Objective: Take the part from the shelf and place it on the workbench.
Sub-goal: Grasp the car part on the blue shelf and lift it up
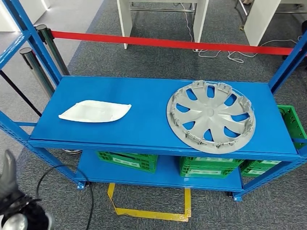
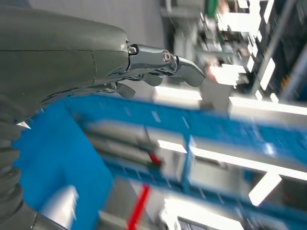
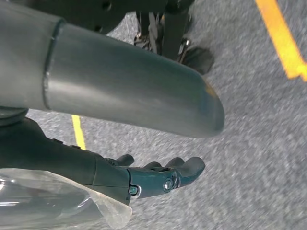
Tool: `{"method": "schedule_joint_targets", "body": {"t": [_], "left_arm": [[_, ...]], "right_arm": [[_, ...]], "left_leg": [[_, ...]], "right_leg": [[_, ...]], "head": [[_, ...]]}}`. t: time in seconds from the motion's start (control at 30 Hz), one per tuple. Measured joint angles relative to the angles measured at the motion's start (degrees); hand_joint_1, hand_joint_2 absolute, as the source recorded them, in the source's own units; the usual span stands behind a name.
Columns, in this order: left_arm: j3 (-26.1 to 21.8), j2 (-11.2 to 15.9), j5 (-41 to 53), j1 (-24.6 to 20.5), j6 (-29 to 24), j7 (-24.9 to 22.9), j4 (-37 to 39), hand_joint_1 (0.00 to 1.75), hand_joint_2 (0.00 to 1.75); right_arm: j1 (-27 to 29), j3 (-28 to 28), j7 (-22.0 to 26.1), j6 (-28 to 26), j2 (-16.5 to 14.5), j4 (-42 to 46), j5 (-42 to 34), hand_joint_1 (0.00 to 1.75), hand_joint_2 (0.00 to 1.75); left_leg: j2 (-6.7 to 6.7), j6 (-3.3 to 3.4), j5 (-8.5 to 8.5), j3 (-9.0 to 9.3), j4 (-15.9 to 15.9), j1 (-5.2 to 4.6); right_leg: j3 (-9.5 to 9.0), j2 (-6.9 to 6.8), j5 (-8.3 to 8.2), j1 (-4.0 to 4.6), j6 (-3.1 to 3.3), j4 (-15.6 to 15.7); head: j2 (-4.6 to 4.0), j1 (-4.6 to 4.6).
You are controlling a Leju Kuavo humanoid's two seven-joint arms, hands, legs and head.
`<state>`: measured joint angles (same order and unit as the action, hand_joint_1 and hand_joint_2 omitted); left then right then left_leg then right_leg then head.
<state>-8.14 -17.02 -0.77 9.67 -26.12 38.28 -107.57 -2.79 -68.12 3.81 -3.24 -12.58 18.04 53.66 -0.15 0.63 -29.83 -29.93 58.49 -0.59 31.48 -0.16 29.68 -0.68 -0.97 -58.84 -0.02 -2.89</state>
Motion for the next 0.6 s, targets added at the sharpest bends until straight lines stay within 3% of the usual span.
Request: {"method": "schedule_joint_targets", "body": {"t": [0.33,0.6], "left_arm": [[12.85,4.59,9.55,-8.13,-0.20,-5.52,1.50,0.00,1.75],[19.77,8.19,14.96,-13.58,4.24,-11.64,5.53,0.00,1.75]], "right_arm": [[-0.55,-0.66,-0.99,0.88,0.08,-2.67,0.01,0.00,0.00],[-0.73,-2.04,-1.22,1.34,0.06,-3.90,-1.46,0.00,0.00]], "left_leg": [[0.00,0.03,0.03,-0.02,0.04,0.00],[0.02,0.04,0.03,-0.05,0.05,0.00]], "right_leg": [[0.02,0.02,-0.04,0.00,-0.05,0.00],[0.04,0.07,-0.05,-0.01,-0.06,0.00]], "head": [[0.00,0.01],[0.00,0.00]]}}
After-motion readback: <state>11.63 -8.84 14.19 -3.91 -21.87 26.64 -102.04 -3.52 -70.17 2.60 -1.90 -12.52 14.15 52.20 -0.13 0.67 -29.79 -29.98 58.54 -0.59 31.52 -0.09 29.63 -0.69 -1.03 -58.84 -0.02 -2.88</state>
